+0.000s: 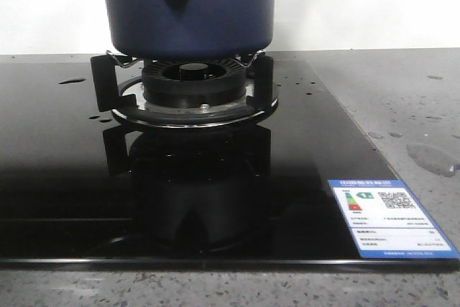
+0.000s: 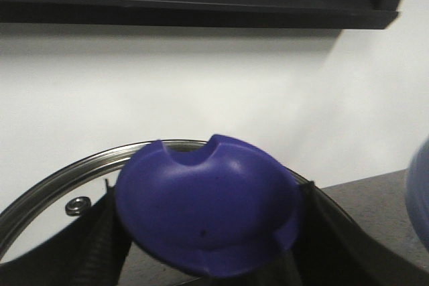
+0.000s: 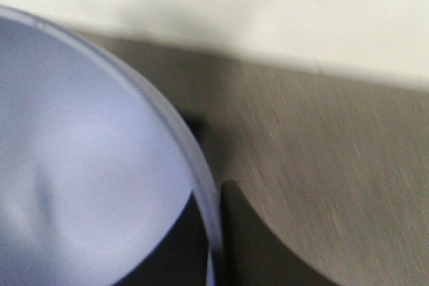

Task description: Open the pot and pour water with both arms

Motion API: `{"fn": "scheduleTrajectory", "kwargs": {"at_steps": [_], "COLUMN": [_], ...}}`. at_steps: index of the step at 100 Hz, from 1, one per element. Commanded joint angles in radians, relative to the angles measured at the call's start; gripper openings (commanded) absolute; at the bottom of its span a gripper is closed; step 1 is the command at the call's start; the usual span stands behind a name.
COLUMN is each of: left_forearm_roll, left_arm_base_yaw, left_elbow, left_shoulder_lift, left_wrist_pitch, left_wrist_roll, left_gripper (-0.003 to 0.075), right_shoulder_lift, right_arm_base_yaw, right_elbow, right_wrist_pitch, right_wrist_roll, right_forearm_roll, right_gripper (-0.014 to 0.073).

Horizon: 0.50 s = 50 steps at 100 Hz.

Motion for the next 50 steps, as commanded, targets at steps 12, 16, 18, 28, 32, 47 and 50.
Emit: {"fn": "scheduleTrajectory", "kwargs": {"at_steps": [12, 16, 18, 28, 32, 47, 50], "left_forearm_roll": [-0.002, -0.002, -0.002, -0.002, -0.002, -0.002, -0.002], "left_arm_base_yaw": [-0.064, -0.071, -0.076, -0.076, -0.076, -0.076, -0.076], "left_elbow": [-0.042, -0.042, -0.042, -0.042, -0.042, -0.042, -0.042], "left_shoulder_lift": [-0.016, -0.016, -0.016, -0.016, -0.016, -0.016, -0.016], "left_wrist_pitch": [-0.119, -0.119, -0.119, -0.119, -0.119, -0.117, -0.117], "left_wrist_roll": [0.001, 0.001, 0.001, 0.001, 0.001, 0.001, 0.001], "left_gripper": [0.0358, 0.0358, 0.0358, 0.0358, 0.0358, 0.0358, 0.0358], "right_shoulder_lift": [-0.023, -0.023, -0.023, -0.023, -0.023, -0.019, -0.018], "right_arm_base_yaw": [-0.162, -0.178, -0.187, -0.206, -0.207, -0.207, -0.207], "right_elbow": [0.070, 0.107, 0.126, 0.211, 0.240, 0.303, 0.307], "right_wrist_pitch": [0.129, 0.120, 0.113, 0.072, 0.054, 0.017, 0.016], "right_wrist_roll": [0.014, 0.014, 0.014, 0.014, 0.014, 0.014, 0.014], "right_forearm_roll": [0.015, 0.015, 0.015, 0.015, 0.015, 0.006, 0.002], "right_gripper": [-0.0055, -0.0055, -0.0055, -0.0055, -0.0055, -0.0055, -0.0055]}}
